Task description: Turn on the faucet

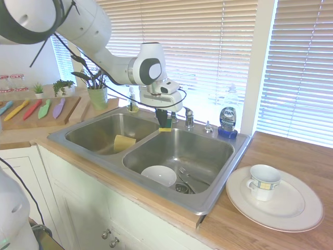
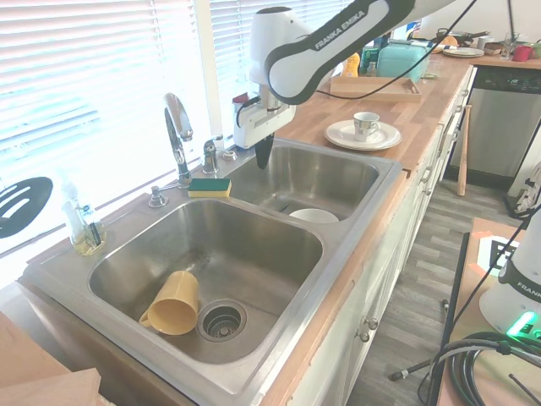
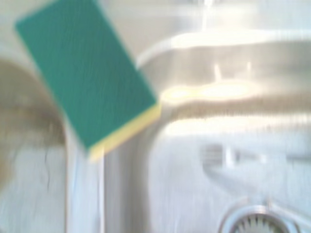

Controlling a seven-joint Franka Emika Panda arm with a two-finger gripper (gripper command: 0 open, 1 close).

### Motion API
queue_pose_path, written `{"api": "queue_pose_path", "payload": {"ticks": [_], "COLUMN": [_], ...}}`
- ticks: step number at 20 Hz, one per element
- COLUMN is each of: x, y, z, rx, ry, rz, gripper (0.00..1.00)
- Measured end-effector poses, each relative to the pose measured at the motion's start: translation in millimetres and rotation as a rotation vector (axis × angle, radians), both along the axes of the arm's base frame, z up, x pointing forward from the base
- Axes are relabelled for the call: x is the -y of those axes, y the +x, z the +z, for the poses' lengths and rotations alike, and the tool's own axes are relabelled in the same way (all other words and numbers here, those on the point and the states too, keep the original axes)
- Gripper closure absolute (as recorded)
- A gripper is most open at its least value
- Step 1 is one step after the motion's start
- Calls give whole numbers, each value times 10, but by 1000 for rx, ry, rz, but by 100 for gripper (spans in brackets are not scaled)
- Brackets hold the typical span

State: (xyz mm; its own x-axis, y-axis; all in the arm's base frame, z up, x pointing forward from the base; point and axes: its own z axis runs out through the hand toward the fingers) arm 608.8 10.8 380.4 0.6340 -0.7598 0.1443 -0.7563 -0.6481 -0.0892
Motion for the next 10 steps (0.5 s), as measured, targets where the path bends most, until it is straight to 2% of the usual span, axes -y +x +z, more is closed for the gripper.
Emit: {"api": "queue_pose_path", "payload": {"ticks": [5, 10], "x": [37, 31], "y": [458, 722], "z": [13, -19], "rx": [27, 63], "ry": [-7, -13], "rz": [-12, -16], "gripper": [100, 100]}}
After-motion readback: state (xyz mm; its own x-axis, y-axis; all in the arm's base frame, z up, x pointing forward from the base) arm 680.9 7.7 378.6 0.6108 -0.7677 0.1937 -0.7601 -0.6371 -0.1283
